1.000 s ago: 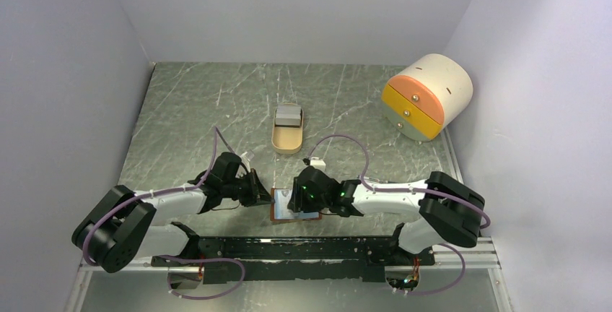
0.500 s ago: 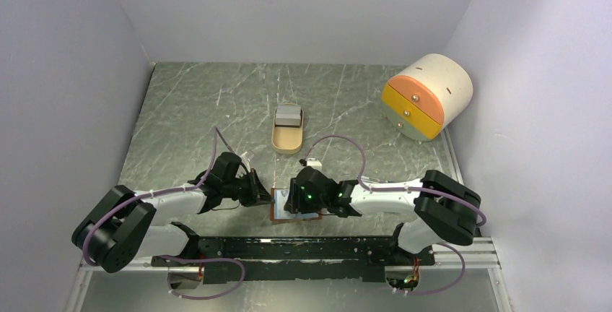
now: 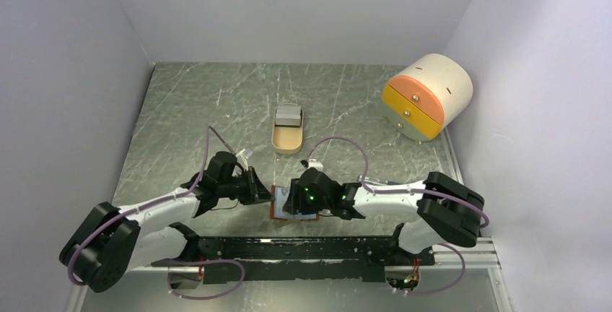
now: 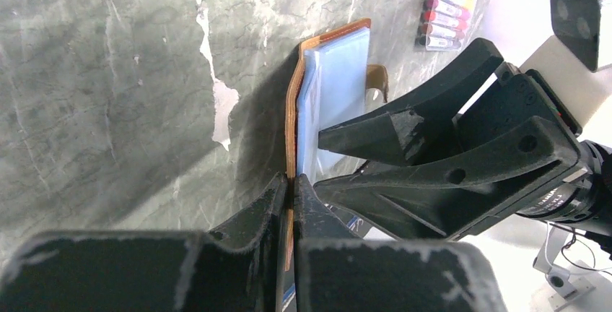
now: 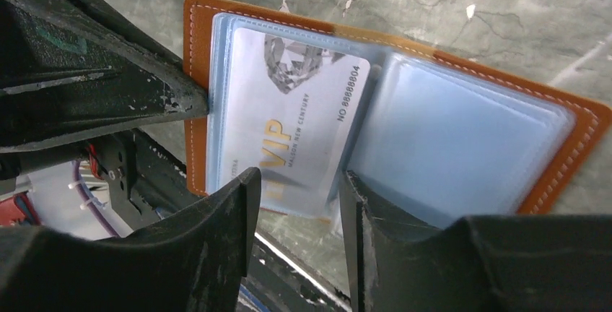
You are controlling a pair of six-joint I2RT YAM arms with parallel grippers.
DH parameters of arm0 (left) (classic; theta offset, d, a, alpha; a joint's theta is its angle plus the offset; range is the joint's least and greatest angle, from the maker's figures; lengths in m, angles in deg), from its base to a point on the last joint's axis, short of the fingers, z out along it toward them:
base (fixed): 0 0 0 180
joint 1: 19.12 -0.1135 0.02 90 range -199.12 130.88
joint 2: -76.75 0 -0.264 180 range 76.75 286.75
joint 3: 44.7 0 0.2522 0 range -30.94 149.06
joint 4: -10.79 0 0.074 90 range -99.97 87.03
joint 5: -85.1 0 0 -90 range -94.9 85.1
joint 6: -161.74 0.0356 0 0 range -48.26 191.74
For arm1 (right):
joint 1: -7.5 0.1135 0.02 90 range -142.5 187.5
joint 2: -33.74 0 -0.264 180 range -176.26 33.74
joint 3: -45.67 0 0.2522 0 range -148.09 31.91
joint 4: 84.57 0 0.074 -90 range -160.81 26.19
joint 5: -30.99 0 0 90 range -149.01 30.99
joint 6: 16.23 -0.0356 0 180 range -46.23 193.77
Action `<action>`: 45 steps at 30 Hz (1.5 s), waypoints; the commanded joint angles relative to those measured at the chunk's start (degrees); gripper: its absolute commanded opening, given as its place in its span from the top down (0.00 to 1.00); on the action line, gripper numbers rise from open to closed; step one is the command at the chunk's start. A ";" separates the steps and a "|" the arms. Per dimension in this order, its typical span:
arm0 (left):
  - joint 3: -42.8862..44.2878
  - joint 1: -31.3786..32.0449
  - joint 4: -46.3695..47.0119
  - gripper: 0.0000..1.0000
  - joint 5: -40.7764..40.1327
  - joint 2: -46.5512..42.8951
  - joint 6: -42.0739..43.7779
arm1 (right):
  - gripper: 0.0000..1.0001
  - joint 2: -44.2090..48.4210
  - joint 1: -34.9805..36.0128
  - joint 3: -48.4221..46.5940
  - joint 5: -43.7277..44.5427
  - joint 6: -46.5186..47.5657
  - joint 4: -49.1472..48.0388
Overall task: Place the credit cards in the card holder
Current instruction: Insert the credit card into the card holder, then turn over the card slot in the card holder.
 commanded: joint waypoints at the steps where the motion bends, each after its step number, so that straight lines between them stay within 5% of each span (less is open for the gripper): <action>1: 1.90 -0.34 -1.37 0.91 1.70 -1.78 -0.03 | 0.51 4.66 -0.09 0.90 3.46 -0.56 4.50; 13: 2.26 -0.36 2.21 0.91 4.62 0.79 -1.18 | 0.50 6.44 -0.09 2.08 3.71 -2.31 -0.71; 19: 1.19 -0.30 7.32 0.75 6.95 1.37 -2.60 | 0.60 5.62 -0.55 3.99 4.63 -2.38 -2.79; 25: 0.75 -0.31 10.42 0.72 7.41 2.95 -3.12 | 0.64 4.09 -1.51 6.57 2.59 -2.73 -7.13; 32: 1.04 -0.20 12.27 0.73 7.60 6.33 -3.02 | 0.64 3.38 -2.02 8.42 1.27 -2.88 -10.62; 37: 0.95 0.14 12.43 0.90 7.19 5.85 -3.19 | 0.64 2.41 -2.19 8.43 0.74 -2.50 -11.65; 45: -0.26 0.31 13.11 0.91 7.22 1.19 -4.03 | 0.63 1.42 -2.81 8.87 -0.32 -2.09 -13.82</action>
